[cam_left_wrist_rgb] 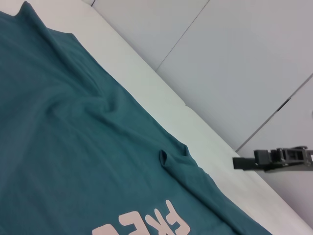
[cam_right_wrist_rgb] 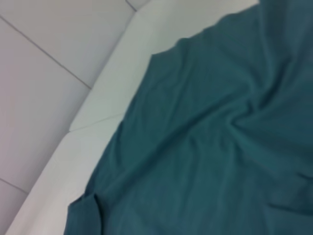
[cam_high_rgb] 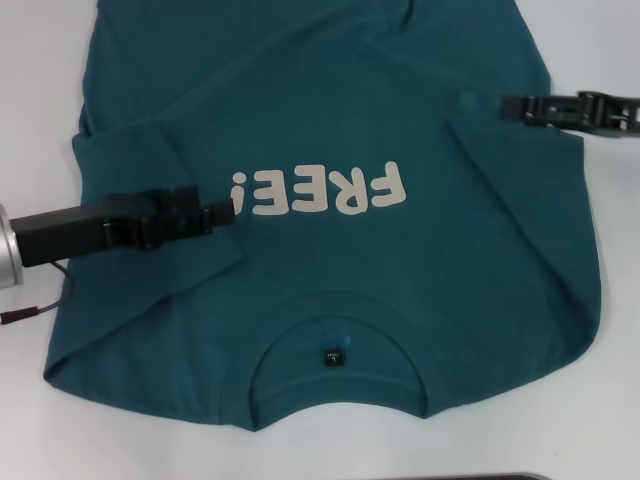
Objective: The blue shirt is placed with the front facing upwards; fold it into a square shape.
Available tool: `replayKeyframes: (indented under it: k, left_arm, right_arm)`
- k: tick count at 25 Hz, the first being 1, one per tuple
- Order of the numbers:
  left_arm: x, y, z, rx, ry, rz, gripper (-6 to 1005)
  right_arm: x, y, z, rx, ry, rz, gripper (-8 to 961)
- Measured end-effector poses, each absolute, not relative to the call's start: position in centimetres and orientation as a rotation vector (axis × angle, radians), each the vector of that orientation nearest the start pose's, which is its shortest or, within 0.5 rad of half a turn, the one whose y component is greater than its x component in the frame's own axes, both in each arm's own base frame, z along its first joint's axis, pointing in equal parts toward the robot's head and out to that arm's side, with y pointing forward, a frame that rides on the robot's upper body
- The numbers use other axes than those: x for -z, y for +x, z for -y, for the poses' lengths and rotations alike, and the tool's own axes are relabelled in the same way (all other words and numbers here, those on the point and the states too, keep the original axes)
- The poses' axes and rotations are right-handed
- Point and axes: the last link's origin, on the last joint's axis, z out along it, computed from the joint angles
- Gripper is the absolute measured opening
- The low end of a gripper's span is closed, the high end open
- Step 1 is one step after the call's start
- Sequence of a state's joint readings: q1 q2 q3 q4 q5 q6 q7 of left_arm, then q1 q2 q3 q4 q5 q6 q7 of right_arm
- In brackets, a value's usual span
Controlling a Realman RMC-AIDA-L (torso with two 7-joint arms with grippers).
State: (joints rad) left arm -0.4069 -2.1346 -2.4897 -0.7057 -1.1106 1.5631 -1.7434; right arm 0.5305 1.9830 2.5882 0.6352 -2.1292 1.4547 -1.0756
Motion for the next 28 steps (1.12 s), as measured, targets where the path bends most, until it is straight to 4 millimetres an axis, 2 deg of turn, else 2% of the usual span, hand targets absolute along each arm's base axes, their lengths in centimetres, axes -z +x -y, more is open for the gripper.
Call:
replayKeyframes:
  k: [2, 8, 14, 20, 28]
  left_arm:
    - [1.1, -29.0, -29.5, 0.783, -2.54, 1.266, 888]
    - [1.1, -29.0, -29.4, 0.786, -2.544, 1.266, 889]
    - [1.2, -28.8, -29.3, 0.792, -2.549, 1.267, 889]
    - [1.4, -28.8, -29.2, 0.786, -2.559, 1.268, 889]
    - [1.5, -28.9, -29.0, 0.786, -2.558, 1.274, 888]
  right_arm:
    - [-5.1, 31.8, -33.9, -0.664, -2.248, -1.601, 725]
    - [-6.6, 34.4, -30.9, -0.597, -2.185, -1.751, 716]
    - [-7.0, 36.2, -28.5, -0.534, -2.116, -1.878, 712]
    - [-6.5, 37.2, -27.4, -0.497, -2.07, -1.929, 709]
    - [-5.4, 37.5, -27.6, -0.494, -2.032, -1.928, 706]
